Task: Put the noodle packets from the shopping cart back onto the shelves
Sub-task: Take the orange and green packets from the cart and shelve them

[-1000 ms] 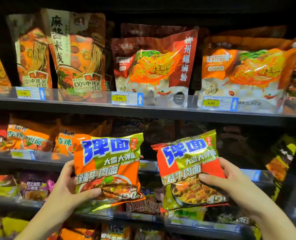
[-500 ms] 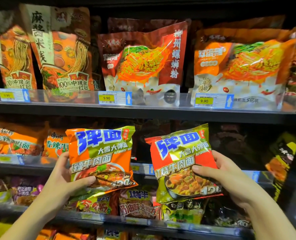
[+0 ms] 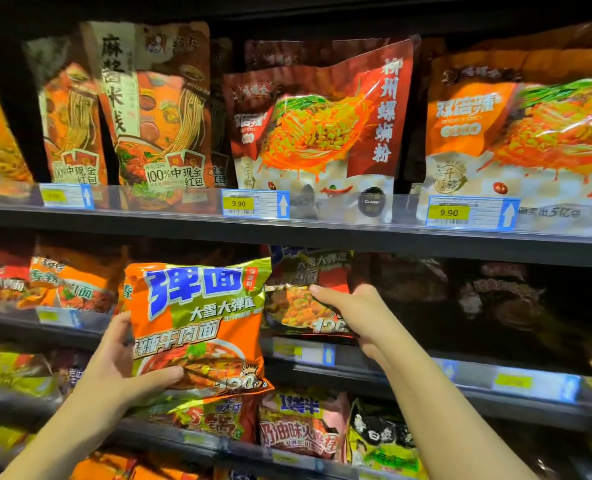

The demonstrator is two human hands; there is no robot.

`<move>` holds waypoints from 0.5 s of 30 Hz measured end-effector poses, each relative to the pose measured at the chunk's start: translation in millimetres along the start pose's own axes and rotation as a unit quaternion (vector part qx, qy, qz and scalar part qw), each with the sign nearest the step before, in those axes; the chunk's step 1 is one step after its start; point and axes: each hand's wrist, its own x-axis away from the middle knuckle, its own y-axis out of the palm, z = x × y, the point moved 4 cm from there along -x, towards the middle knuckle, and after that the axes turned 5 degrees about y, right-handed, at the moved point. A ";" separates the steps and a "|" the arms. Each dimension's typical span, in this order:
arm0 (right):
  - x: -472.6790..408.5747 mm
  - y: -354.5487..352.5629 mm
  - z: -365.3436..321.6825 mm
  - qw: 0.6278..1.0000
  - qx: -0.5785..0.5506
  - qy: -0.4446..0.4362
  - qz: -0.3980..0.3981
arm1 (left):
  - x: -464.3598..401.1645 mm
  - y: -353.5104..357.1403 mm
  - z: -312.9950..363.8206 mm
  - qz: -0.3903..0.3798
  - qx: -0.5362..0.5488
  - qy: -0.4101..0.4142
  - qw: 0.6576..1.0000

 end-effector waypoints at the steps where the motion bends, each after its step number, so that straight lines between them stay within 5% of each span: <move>1: -5.6 7.8 0.6 1.000 -0.014 0.010 -0.006 | 0.8 -2.8 0.3 0.006 0.001 0.001 1.000; 15: -36.8 75.1 3.0 0.996 0.081 0.039 -0.008 | 15.1 -74.2 2.3 0.073 -0.018 0.031 0.997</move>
